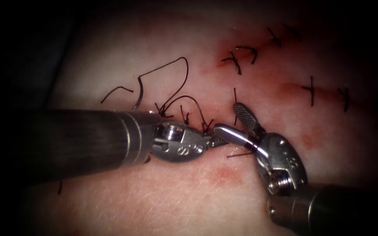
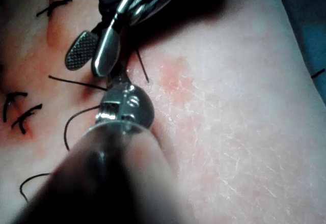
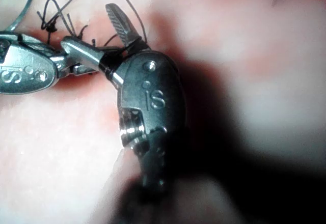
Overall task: Wound Closure
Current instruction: Grab the suture tail with the right gripper.
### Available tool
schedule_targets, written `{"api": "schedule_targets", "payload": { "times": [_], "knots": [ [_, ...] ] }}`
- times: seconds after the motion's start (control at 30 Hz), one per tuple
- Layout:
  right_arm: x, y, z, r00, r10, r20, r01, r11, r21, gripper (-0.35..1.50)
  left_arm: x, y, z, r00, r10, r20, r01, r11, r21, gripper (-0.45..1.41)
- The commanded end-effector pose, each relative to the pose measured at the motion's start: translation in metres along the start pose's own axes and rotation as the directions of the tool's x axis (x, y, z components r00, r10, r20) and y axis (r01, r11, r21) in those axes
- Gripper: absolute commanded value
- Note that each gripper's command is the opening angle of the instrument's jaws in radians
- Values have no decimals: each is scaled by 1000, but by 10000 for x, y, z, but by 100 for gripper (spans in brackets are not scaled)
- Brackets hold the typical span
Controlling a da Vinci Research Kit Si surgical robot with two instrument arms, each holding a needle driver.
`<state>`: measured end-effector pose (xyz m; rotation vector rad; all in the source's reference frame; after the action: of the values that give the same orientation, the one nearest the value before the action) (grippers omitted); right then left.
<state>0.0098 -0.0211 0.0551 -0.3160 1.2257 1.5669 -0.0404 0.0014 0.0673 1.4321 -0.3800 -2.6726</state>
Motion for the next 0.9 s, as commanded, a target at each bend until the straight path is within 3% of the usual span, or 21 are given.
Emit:
{"api": "schedule_targets", "payload": {
  "times": [0.03, 0.37, 0.5, 0.7, 0.83, 0.87, 0.9],
  "knots": [
    [-11, 6, 7, 1000, 6, 0, -6, 1000, -3, 113, -1, 3, 9, 1000, -1, -3, 1, 1000, -1, -45],
    [-9, 31, 32, 999, 37, 2, -37, 997, -64, 111, 2, -6, 28, 1000, -10, -10, 10, 1000, 6, -45],
    [-13, 26, 45, 999, 29, 33, -26, 996, -88, 120, -4, -8, 31, 1000, -8, -16, 8, 1000, 5, -45],
    [-22, 12, 60, 998, 15, 62, -9, 996, -89, 115, -6, -7, 29, 1000, -7, -19, 7, 1000, 3, -45],
    [-26, 6, 65, 997, -5, 83, 11, 997, -75, 61, -6, -7, 29, 1000, -6, -19, 6, 1000, 4, -45],
    [-26, 6, 66, 996, -18, 85, 25, 997, -76, 32, -6, -7, 29, 1000, -6, -19, 6, 1000, 3, -45],
    [-26, 6, 64, 996, -20, 87, 27, 996, -82, -33, -6, -6, 28, 1000, -6, -19, 6, 1000, 3, -45]
  ]
}}
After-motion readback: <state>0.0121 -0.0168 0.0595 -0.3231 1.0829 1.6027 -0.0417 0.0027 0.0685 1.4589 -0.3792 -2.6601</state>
